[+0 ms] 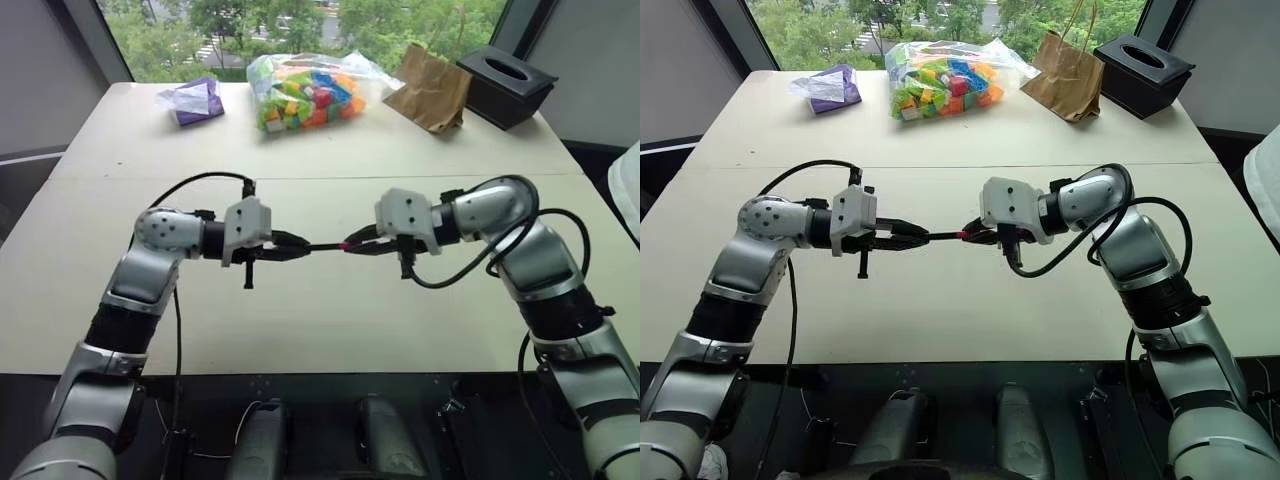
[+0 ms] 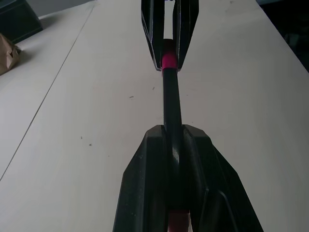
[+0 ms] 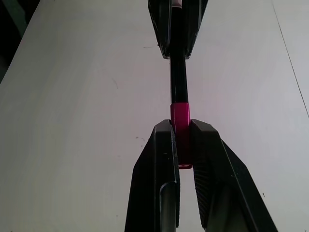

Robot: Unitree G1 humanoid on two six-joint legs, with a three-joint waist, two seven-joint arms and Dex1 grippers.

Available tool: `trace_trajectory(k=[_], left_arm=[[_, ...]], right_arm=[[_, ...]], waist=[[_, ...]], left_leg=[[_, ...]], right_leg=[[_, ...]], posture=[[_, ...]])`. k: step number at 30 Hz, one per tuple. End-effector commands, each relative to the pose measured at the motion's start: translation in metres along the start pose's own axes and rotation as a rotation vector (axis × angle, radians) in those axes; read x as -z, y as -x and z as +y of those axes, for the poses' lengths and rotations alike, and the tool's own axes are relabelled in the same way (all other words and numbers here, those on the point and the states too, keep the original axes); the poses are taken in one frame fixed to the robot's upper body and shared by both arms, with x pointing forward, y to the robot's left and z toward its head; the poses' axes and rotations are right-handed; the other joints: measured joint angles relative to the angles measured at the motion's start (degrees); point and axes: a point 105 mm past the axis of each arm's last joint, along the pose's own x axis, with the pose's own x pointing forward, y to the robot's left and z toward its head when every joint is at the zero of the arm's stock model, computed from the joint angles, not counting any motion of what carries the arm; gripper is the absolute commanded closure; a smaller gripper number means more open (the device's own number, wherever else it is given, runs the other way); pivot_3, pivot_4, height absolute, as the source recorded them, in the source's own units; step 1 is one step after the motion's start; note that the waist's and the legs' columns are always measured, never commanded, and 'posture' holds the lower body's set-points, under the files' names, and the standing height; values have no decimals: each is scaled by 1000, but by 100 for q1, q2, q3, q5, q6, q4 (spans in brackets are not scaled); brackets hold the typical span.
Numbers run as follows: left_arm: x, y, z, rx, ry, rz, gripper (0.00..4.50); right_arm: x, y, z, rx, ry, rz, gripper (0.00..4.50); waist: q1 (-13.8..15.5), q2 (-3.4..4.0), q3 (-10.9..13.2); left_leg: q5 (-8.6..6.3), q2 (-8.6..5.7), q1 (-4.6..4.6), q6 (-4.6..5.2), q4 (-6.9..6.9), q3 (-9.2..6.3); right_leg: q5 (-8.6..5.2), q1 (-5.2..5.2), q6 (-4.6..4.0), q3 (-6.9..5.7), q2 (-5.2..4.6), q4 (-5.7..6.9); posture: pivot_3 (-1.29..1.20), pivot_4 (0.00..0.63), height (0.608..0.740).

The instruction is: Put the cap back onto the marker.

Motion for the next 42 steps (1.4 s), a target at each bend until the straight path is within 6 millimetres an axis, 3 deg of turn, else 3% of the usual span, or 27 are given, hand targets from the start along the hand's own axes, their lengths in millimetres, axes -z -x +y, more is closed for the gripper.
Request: trace_trajectory(k=[1,2,3,9,16,27,36,42], left_arm=[[-16,-1,2,-14,-60,-31,4500],[-16,-1,2,-18,-57,-30,4500],[-15,0,2,-25,-53,-27,4500],[-3,11,-2,-78,-1,19,4500],[18,36,-2,-242,109,118,4500],[55,111,1,-921,500,241,4500],[85,153,-27,-1297,755,331,4500],[101,164,-33,-1364,803,361,4500]], right_arm=[[-19,-7,8,-67,79,-63,4442],[-18,-7,7,-65,80,-60,3548],[-17,-7,7,-64,80,-57,3303],[-7,-2,4,-39,78,-14,24],[-4,11,-4,56,33,-17,24],[-22,24,-22,278,-95,-185,24],[-38,37,-13,209,-223,-296,24],[-41,41,-9,176,-246,-299,24]], waist=[[0,0,0],[0,0,0],[-4,0,0],[-6,0,0],[-2,0,0],[6,0,0],[23,-3,-2],[22,-5,-3]], left_leg=[[0,0,0,0,0,0],[0,0,0,0,0,0],[0,0,0,0,0,0],[0,1,0,0,0,-3],[0,3,0,0,-1,-9],[-1,8,0,0,-4,-14],[-1,5,1,0,-3,-17],[-1,3,1,-1,-4,-16]], right_leg=[[0,0,0,0,0,0],[0,0,0,0,0,0],[0,0,0,0,0,0],[0,-1,0,1,0,0],[0,-3,0,1,-1,0],[0,-6,0,1,-2,3],[0,-3,0,0,-4,2],[0,-2,-2,0,-4,0]], posture=[[0,150,740],[0,150,740],[0,150,740],[0,150,740],[0,150,740],[0,150,740],[0,150,740],[0,150,740]])
